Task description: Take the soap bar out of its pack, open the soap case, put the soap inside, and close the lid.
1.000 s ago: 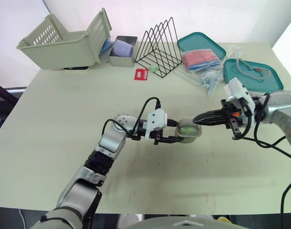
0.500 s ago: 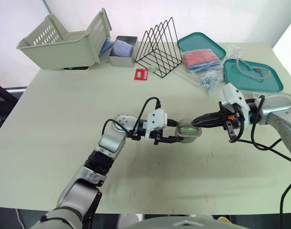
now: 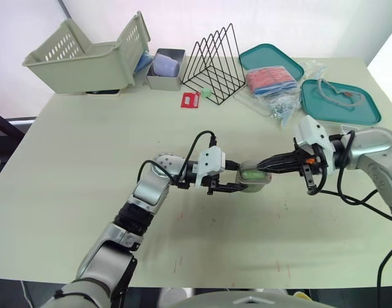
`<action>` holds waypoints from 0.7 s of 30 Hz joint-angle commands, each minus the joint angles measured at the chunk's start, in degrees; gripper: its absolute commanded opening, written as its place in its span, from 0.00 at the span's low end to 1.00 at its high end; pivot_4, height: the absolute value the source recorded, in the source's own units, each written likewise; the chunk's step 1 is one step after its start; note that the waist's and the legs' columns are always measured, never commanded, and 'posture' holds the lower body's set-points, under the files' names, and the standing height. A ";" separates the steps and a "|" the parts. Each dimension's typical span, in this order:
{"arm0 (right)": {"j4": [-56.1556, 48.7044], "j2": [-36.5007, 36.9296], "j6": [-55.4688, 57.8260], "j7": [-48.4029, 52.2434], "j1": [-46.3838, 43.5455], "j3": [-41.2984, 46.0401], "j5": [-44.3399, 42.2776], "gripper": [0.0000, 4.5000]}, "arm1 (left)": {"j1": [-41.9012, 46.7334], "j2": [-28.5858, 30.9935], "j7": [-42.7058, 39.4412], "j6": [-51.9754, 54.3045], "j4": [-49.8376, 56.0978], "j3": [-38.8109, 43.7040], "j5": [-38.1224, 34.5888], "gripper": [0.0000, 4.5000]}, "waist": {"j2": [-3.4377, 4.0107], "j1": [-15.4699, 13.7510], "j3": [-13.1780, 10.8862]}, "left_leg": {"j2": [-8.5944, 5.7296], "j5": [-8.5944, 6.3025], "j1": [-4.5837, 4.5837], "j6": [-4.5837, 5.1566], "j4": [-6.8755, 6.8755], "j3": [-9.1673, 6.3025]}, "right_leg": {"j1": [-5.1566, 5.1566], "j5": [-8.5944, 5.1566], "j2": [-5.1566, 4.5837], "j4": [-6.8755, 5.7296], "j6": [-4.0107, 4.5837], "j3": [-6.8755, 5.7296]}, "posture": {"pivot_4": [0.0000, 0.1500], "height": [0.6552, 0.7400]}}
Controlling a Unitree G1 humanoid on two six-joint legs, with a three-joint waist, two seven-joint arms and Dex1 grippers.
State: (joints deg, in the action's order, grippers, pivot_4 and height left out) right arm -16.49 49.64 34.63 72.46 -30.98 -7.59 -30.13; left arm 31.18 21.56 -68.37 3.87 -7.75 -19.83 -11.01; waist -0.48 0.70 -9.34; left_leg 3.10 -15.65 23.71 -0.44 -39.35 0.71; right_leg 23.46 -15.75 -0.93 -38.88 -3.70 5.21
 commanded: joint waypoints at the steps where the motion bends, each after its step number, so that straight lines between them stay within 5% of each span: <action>1: 0.38 0.12 0.16 -0.69 1.50 -2.78 2.97 0.00 | -0.30 0.25 1.14 0.55 0.08 0.11 1.09 0.43 | -0.03 0.00 0.04 | 0.00 0.00 0.00 0.00 0.00 0.00 | 0.00 0.00 0.00 0.00 0.00 0.00 | 1.00 1.00; 10: 1.63 -1.39 -4.07 -4.84 2.87 -0.71 5.12 0.00 | -0.70 0.31 1.31 0.73 0.39 0.15 1.06 0.43 | -0.18 0.00 0.19 | 0.00 0.00 -0.02 0.00 0.00 -0.02 | -0.02 0.00 0.00 0.00 0.00 -0.01 | 1.00 1.00; 21: 6.97 -3.88 -2.86 -5.28 1.55 7.85 -1.93 0.00 | -0.64 0.43 1.37 0.59 0.02 -0.01 0.94 0.43 | -0.19 0.00 0.19 | 0.00 0.00 0.01 0.00 -0.01 -0.01 | 0.00 0.00 0.00 0.00 0.00 -0.01 | 1.00 1.00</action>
State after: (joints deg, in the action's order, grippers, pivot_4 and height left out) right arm -9.51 45.76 33.20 66.62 -28.91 -2.70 -30.72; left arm 30.86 21.58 -67.58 4.46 -7.53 -19.81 -11.21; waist -0.67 0.70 -9.15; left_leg 3.09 -15.65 23.73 -0.44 -39.35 0.70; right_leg 23.47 -15.75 -0.93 -38.88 -3.70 5.19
